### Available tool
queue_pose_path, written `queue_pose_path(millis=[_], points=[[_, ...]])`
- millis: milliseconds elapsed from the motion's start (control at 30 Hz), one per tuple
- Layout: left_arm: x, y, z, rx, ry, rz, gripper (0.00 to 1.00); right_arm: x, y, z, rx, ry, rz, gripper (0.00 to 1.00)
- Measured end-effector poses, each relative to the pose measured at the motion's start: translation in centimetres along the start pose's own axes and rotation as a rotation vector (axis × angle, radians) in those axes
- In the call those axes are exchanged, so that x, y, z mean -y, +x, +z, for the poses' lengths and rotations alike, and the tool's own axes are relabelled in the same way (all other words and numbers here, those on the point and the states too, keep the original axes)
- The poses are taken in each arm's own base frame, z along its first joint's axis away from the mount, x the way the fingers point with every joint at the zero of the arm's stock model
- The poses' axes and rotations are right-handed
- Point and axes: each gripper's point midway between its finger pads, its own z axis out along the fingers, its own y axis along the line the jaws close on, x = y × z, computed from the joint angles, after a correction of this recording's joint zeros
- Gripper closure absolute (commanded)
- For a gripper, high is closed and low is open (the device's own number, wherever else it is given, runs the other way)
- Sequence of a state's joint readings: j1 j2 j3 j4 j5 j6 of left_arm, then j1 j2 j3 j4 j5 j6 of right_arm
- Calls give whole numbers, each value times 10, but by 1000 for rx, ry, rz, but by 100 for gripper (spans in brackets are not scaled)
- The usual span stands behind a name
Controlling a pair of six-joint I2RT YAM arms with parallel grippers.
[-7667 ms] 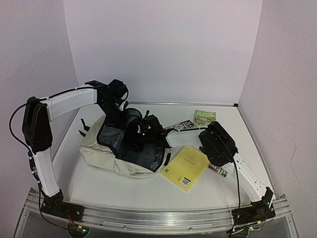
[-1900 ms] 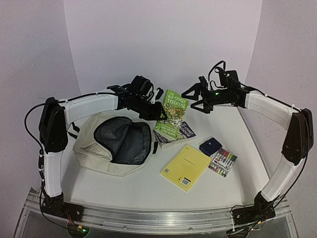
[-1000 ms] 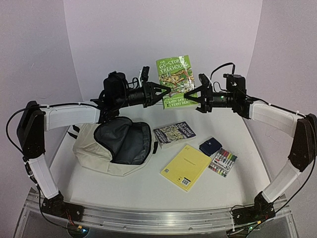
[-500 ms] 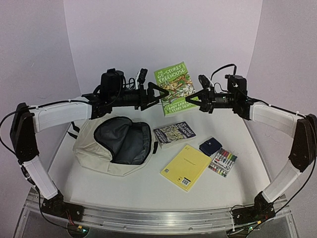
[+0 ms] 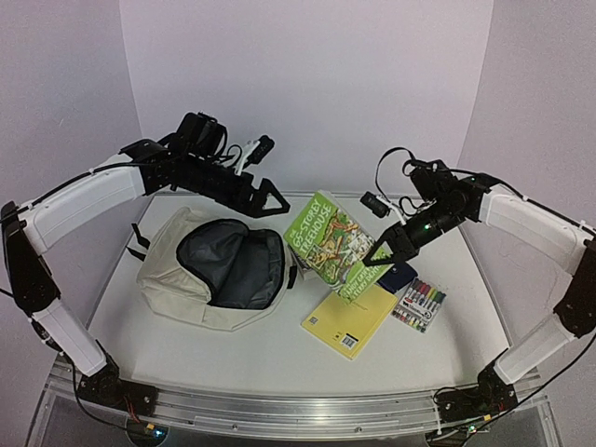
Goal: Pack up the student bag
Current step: Pick up the book from the center of the board.
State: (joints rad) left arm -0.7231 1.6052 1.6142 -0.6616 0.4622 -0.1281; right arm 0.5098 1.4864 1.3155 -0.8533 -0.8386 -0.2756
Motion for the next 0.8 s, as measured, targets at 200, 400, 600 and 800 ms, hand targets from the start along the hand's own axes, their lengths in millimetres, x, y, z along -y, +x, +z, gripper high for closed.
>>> queue_pose_path(millis=[200,400,600,800], points=[[6,30,23,-131,104,54,0,-25,33,9,-158,-18,-163,100],[27,57,38,-228,246,73,0,-35,43,9,-219,-21,-235,100],[49,60,34,-235,374,83,1,-36,42,11,-249,-12,-284,100],[56,64,23,-211,416,102,0,-39,45,15,-271,-22,-308,100]])
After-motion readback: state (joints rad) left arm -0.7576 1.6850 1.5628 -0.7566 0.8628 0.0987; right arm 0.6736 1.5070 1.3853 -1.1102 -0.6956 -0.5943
